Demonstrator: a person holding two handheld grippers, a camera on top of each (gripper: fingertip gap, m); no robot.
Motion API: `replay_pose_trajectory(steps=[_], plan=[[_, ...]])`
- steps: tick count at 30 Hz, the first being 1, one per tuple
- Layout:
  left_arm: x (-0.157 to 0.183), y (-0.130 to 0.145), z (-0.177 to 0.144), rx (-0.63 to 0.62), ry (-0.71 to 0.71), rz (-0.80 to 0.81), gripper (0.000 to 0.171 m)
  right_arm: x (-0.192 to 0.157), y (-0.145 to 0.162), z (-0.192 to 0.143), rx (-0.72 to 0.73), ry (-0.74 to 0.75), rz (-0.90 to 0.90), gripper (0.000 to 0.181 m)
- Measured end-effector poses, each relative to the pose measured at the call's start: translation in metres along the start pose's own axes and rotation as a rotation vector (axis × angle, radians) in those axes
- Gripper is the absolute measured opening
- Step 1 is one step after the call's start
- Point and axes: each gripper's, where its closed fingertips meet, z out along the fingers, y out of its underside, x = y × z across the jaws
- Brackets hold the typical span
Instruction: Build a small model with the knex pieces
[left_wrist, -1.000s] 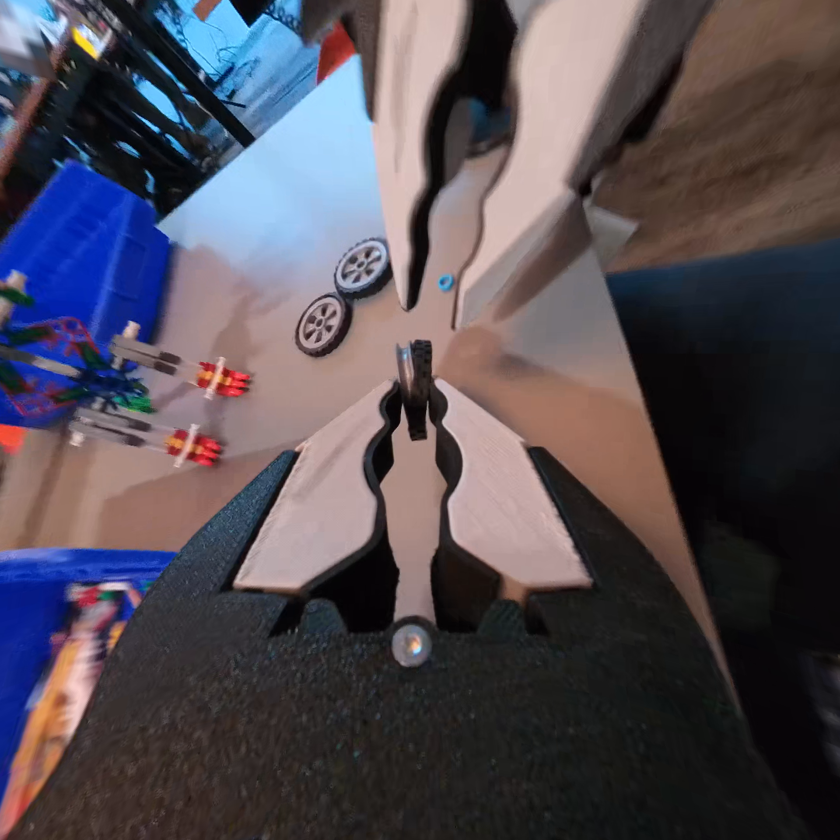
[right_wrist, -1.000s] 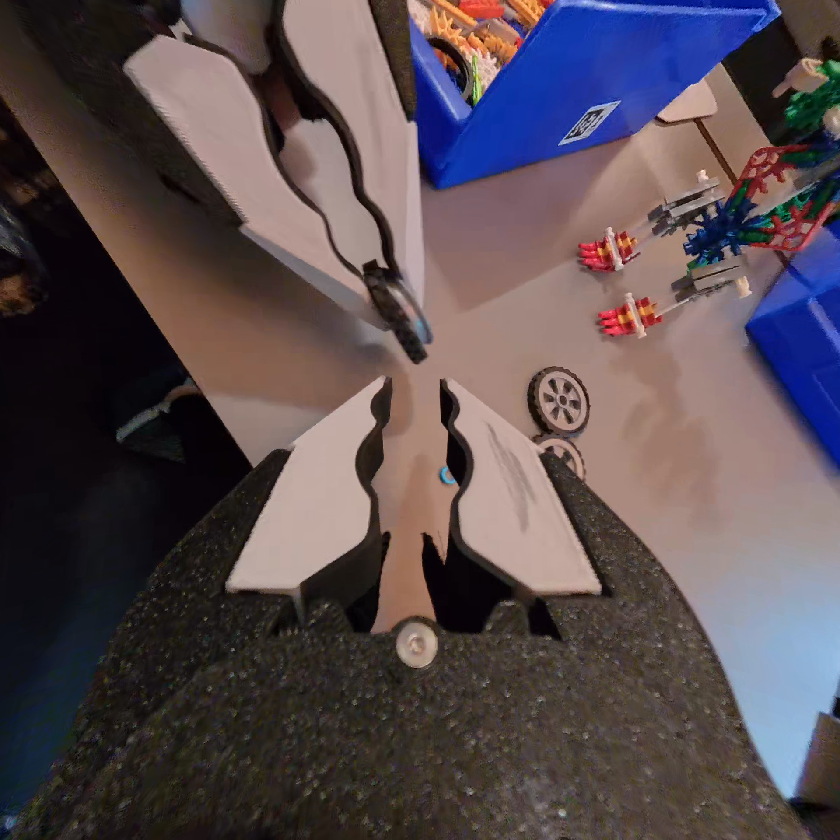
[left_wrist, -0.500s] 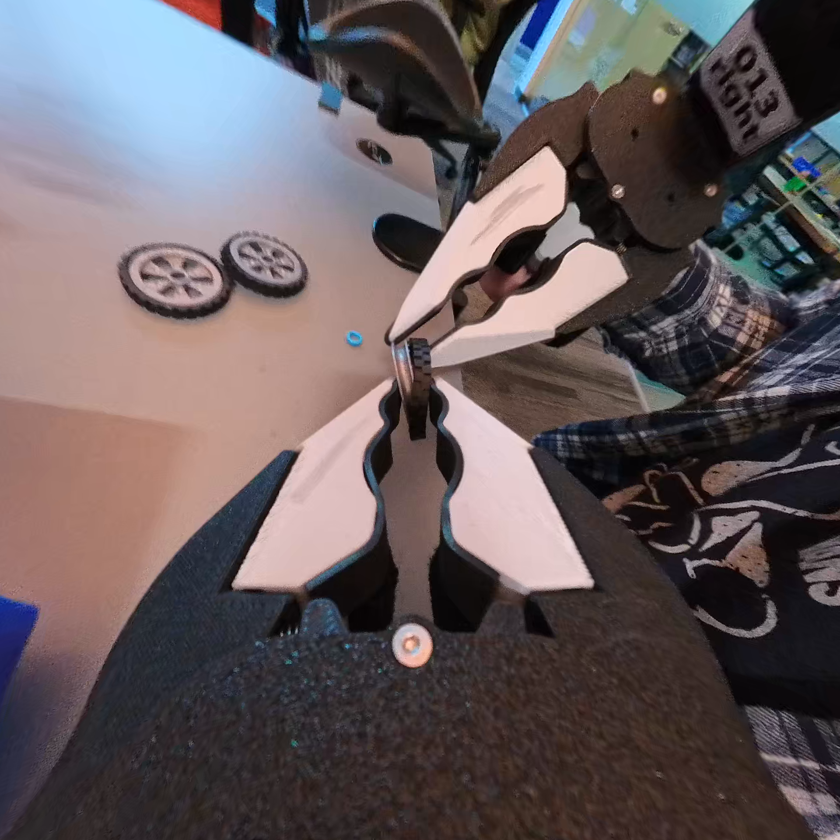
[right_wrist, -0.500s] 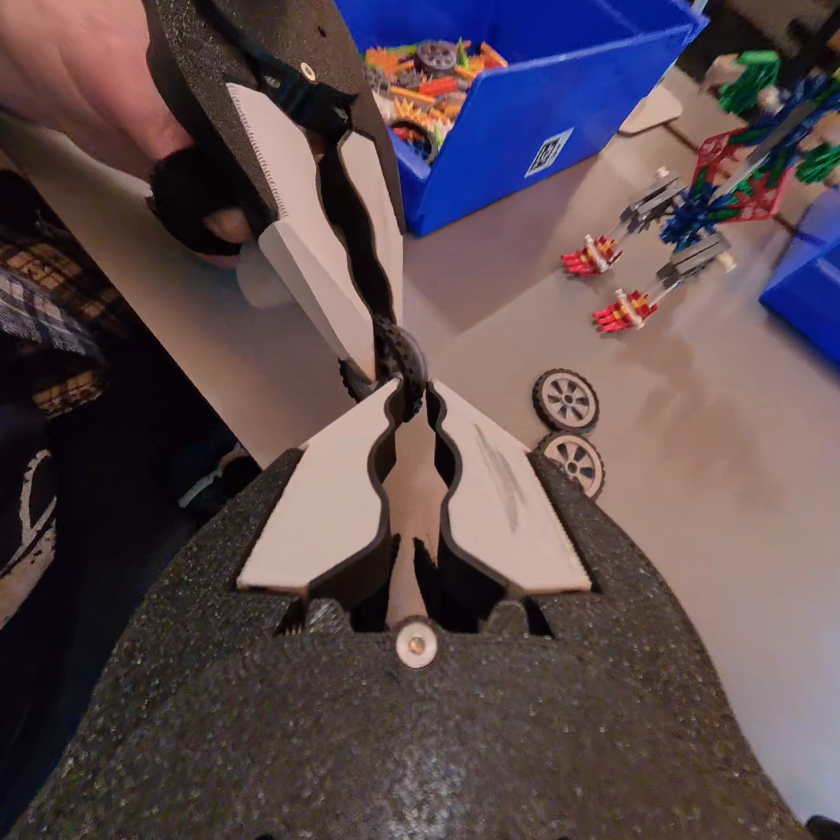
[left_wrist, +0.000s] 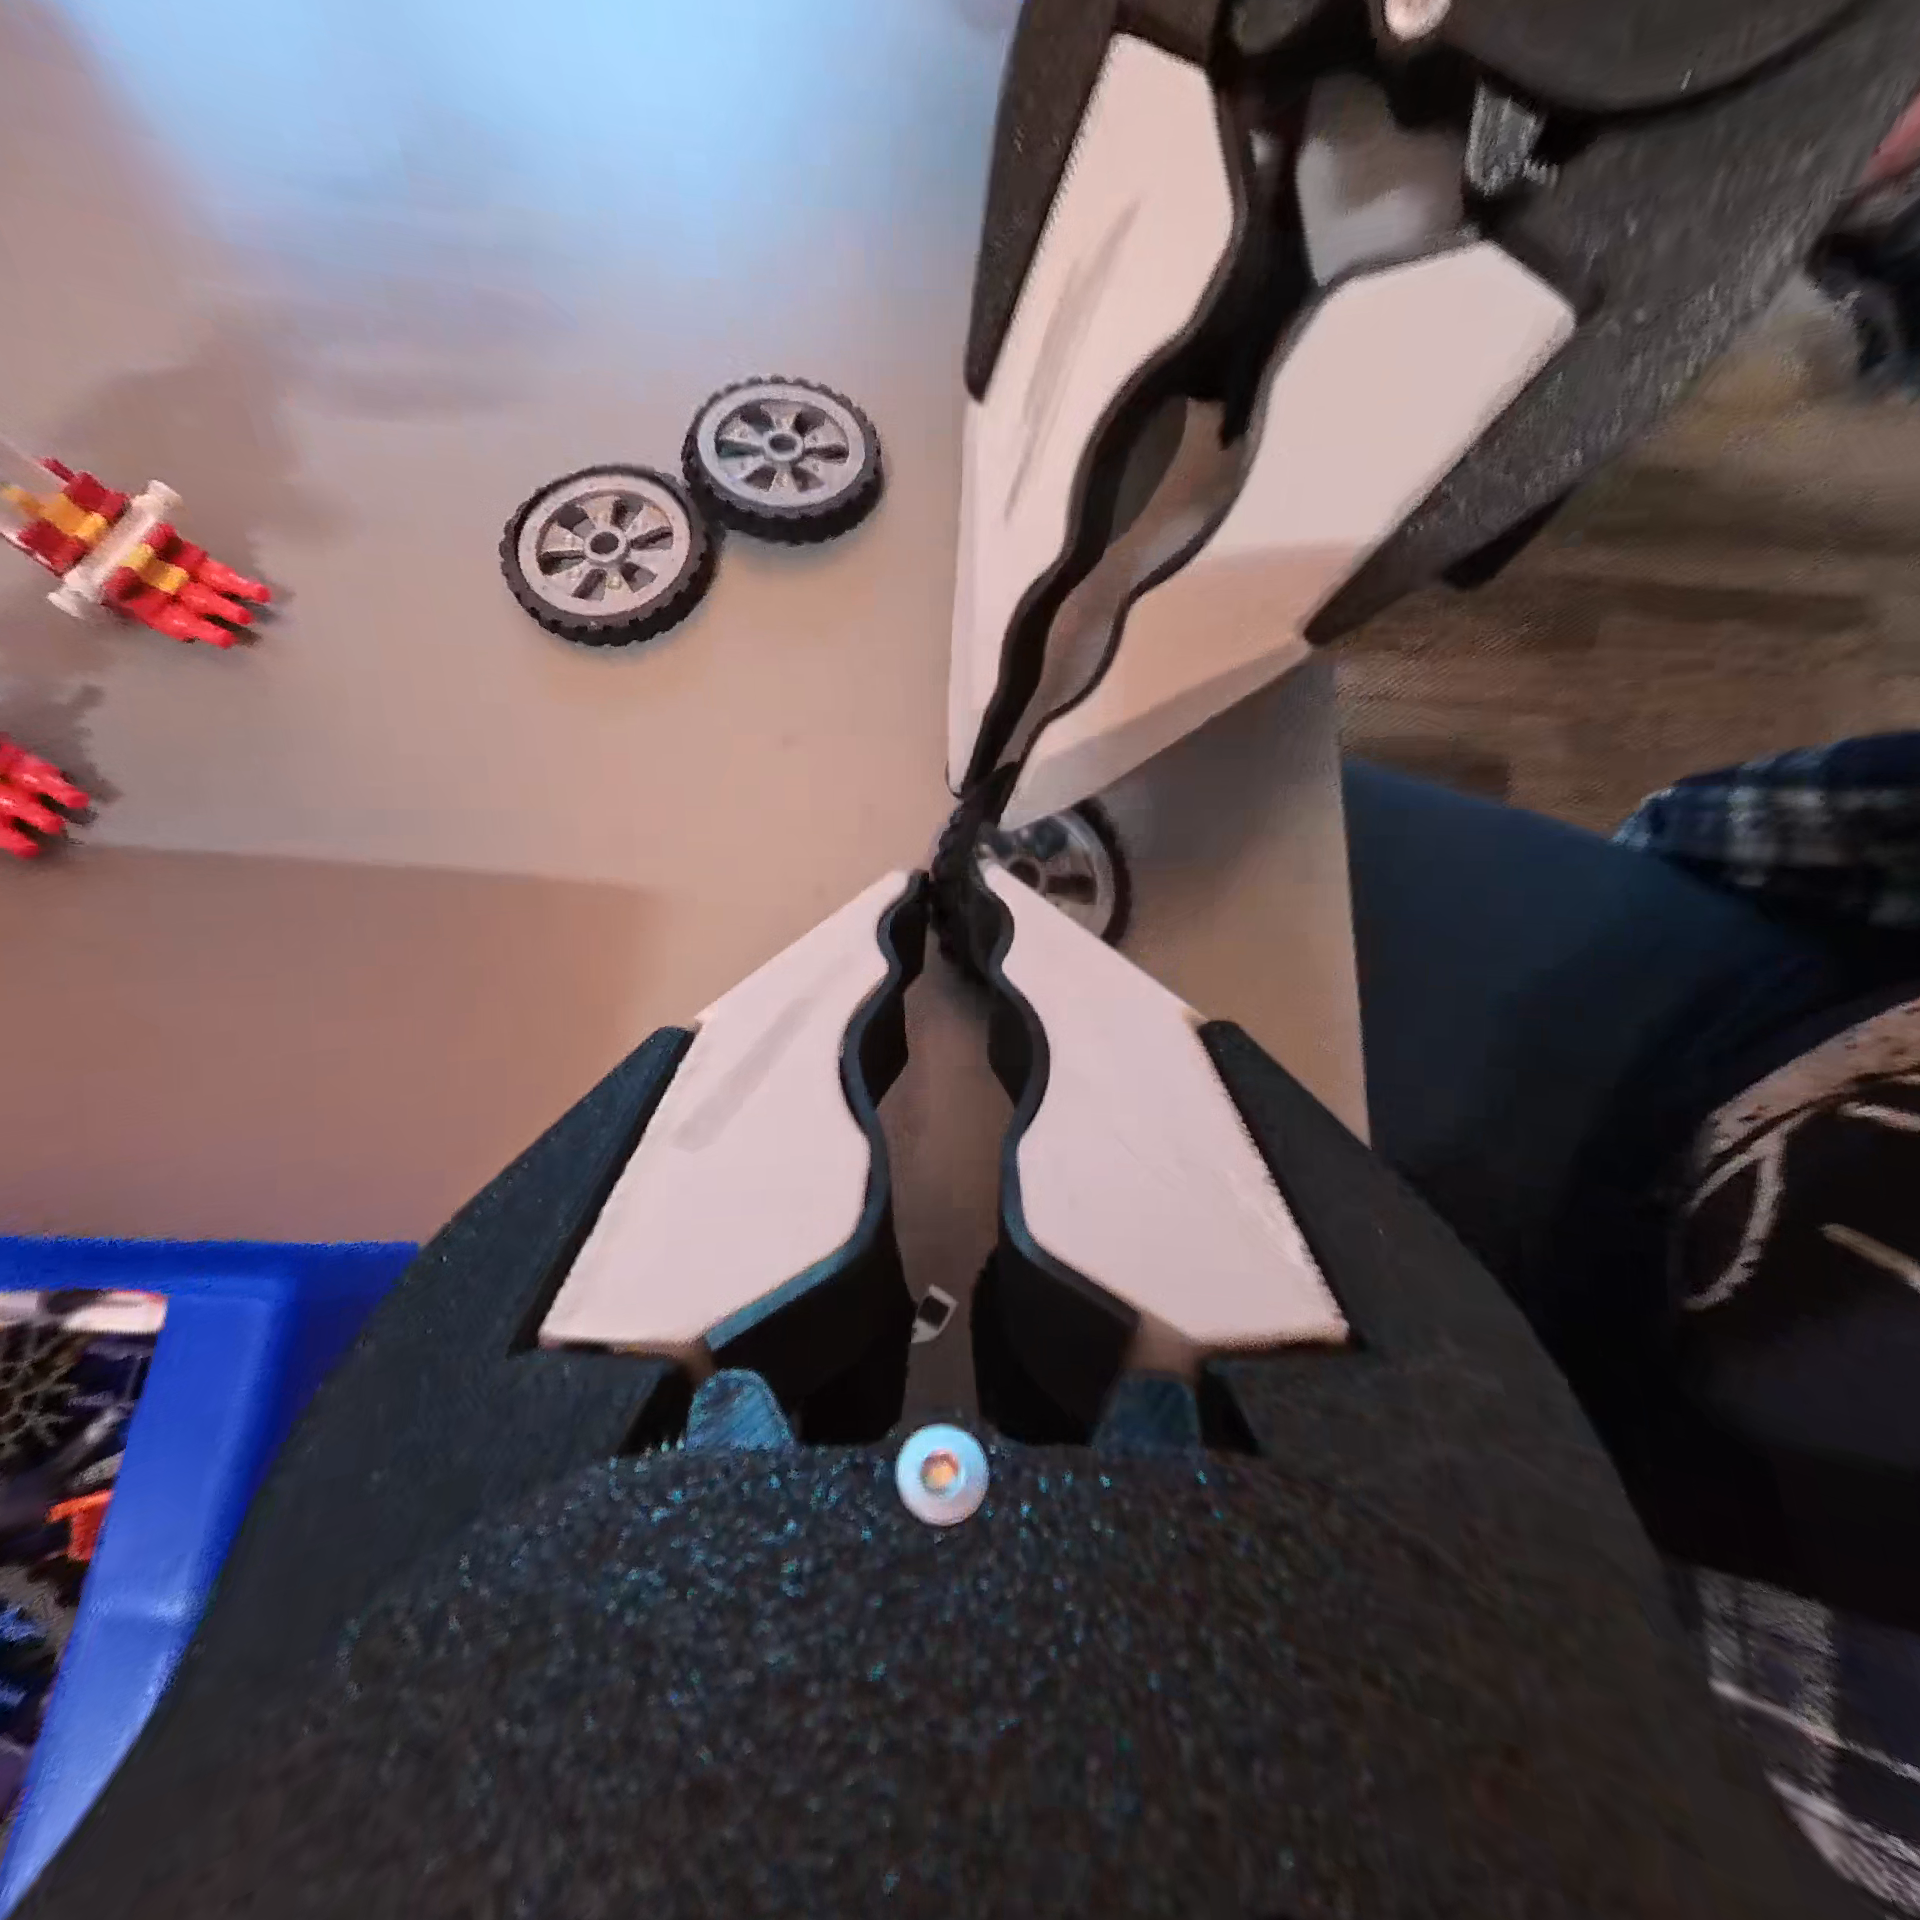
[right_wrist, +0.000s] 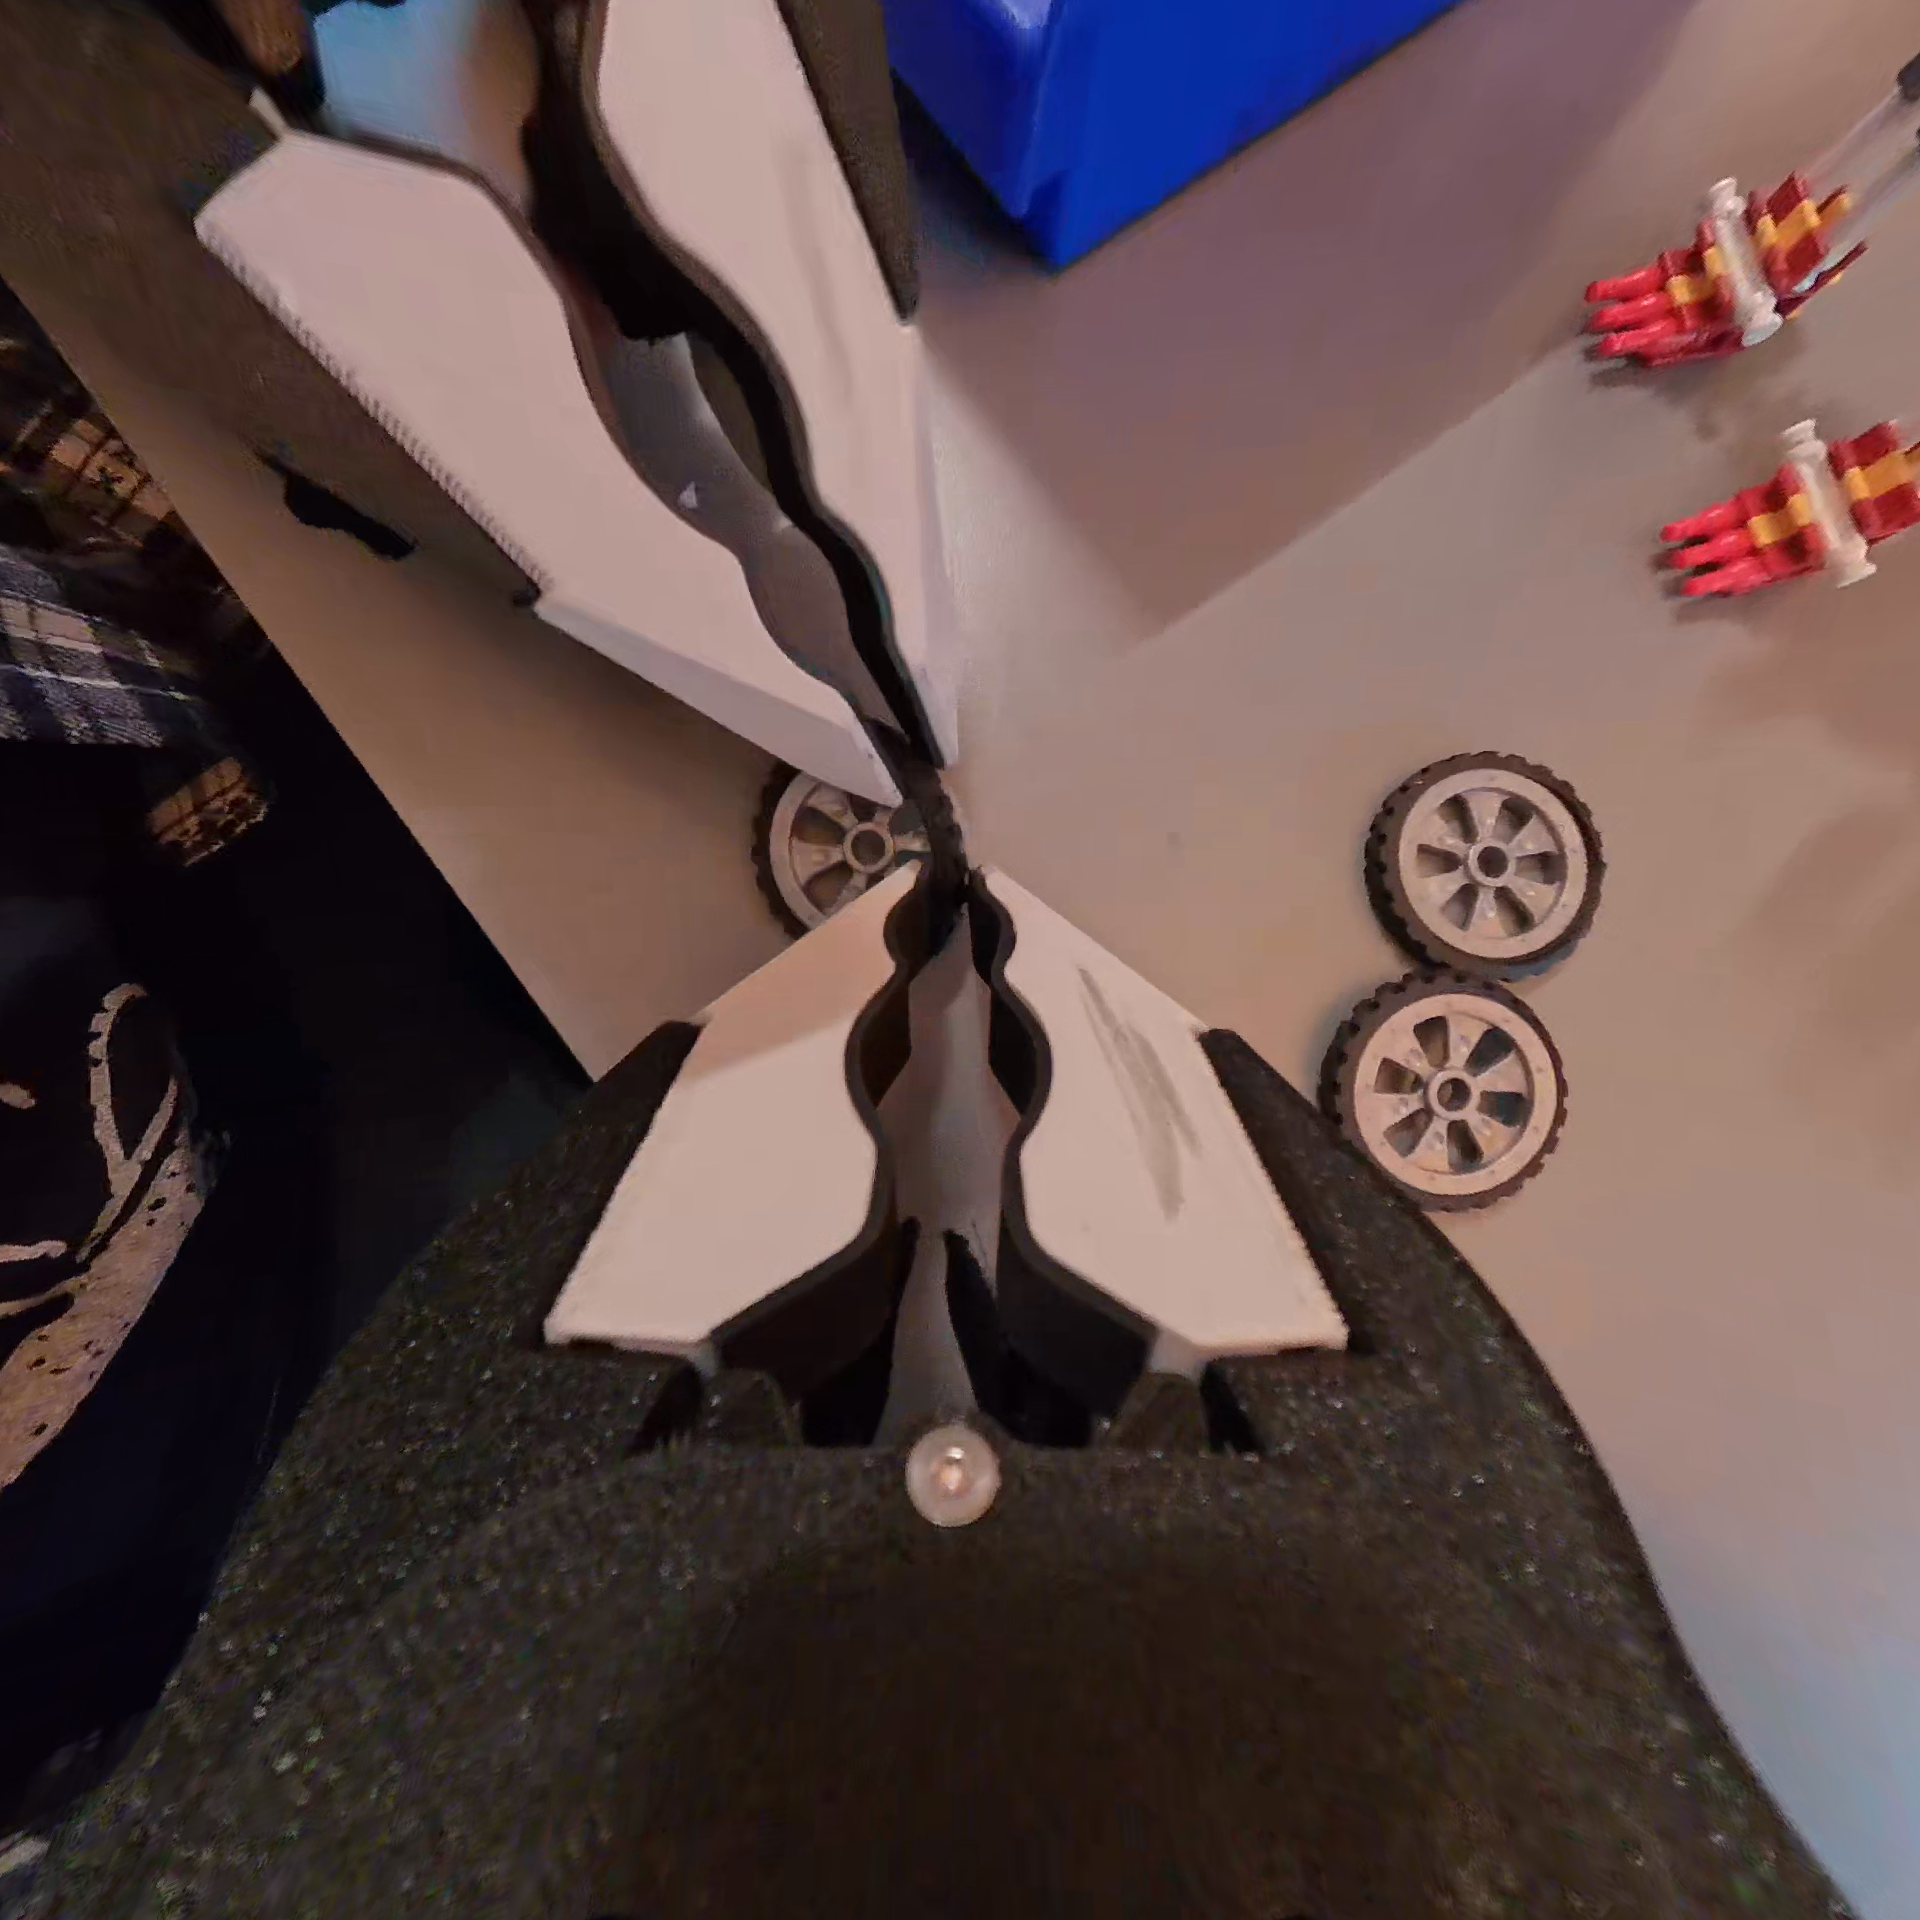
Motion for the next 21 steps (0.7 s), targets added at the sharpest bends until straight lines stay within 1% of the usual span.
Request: replay_pose_trajectory(steps=[6,8,12,14,18,21], plan=[[-0.004,0.008,0.007,-0.047,-0.041,0.054,0.004,0.004,0.001,0.006,0.027,0.066,-0.004,0.006],[-0.005,0.007,0.007,-0.050,-0.039,0.047,0.004,0.009,0.000,0.003,0.039,0.127,-0.030,0.014],[-0.006,0.006,0.008,-0.048,-0.024,0.034,0.004,0.010,-0.002,-0.001,0.081,0.188,-0.084,0.010],[-0.007,0.006,0.010,-0.051,-0.038,0.058,0.005,0.012,-0.001,0.002,0.088,0.184,-0.070,0.005],[-0.010,0.005,0.009,-0.058,-0.077,0.103,0.005,0.013,-0.001,0.003,0.093,0.152,-0.023,0.004],[-0.012,-0.006,0.002,-0.006,-0.149,0.163,0.011,0.014,-0.001,0.003,0.071,0.135,-0.003,0.004]])
